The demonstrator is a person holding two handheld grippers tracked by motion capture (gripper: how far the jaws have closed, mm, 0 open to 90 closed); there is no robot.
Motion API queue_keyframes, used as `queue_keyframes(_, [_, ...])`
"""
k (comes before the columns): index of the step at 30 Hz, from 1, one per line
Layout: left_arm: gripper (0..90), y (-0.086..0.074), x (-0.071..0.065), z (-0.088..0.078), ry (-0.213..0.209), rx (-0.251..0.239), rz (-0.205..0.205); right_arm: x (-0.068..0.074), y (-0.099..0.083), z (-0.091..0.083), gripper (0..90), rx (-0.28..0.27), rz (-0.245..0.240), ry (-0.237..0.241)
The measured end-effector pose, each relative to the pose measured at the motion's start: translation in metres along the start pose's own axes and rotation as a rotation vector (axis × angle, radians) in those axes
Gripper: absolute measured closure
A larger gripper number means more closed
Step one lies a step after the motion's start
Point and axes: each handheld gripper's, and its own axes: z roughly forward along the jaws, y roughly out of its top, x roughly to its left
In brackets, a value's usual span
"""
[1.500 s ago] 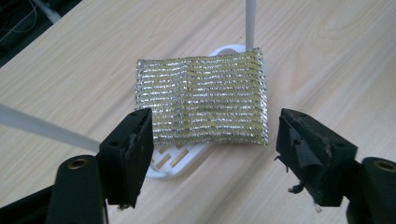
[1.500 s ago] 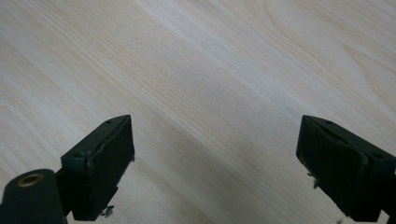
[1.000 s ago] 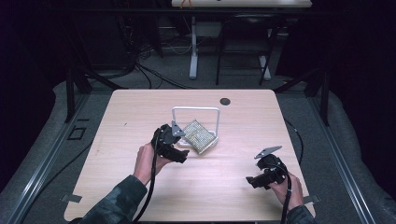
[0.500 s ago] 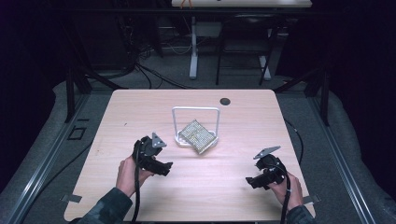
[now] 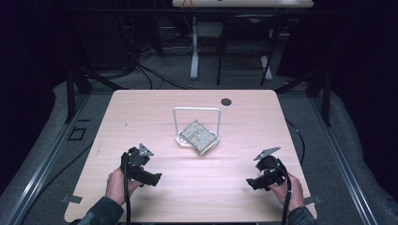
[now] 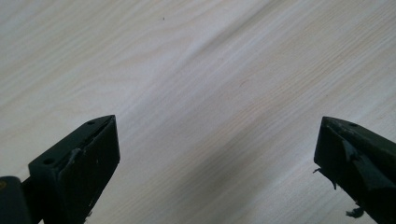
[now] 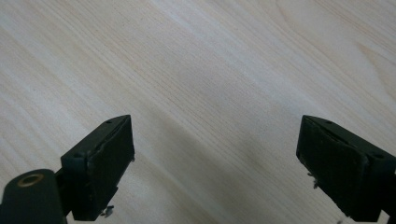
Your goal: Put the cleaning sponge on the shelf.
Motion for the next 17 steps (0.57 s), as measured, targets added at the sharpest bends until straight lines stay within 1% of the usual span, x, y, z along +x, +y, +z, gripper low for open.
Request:
queue_keyframes(1, [0.0,-0.002,0.001,0.002,-0.012,0.006,-0.006,0.0,0.0,0.0,10.7,0.0,0.0,0.002])
queue_keyframes(5, [0.0,-0.005,0.003,0.011,-0.033,0.038,-0.016,0.0,0.0,0.0,10.6,-0.001,-0.003,0.001])
queue_keyframes(6, [0.0,-0.005,0.004,0.013,-0.036,0.044,-0.015,-0.001,0.0,0.0,10.6,-0.002,-0.008,-0.006])
queue_keyframes(9, [0.0,-0.005,0.006,0.018,-0.042,0.057,-0.018,-0.002,-0.001,0.0,10.6,-0.006,0.001,-0.002])
queue_keyframes(11, [0.0,-0.004,0.007,0.019,-0.045,0.065,-0.012,-0.002,-0.001,0.0,10.6,0.0,0.007,0.0])
queue_keyframes(12, [0.0,-0.004,0.007,0.02,-0.041,0.065,-0.01,-0.003,-0.001,0.0,10.6,0.0,0.004,-0.003])
queue_keyframes(14, [0.0,-0.003,0.007,0.021,-0.048,0.074,-0.004,-0.003,-0.001,0.001,10.6,0.0,0.002,-0.005])
queue_keyframes(17, [0.0,-0.003,0.006,0.021,-0.053,0.074,0.005,-0.003,-0.001,0.001,10.7,-0.006,0.009,-0.004])
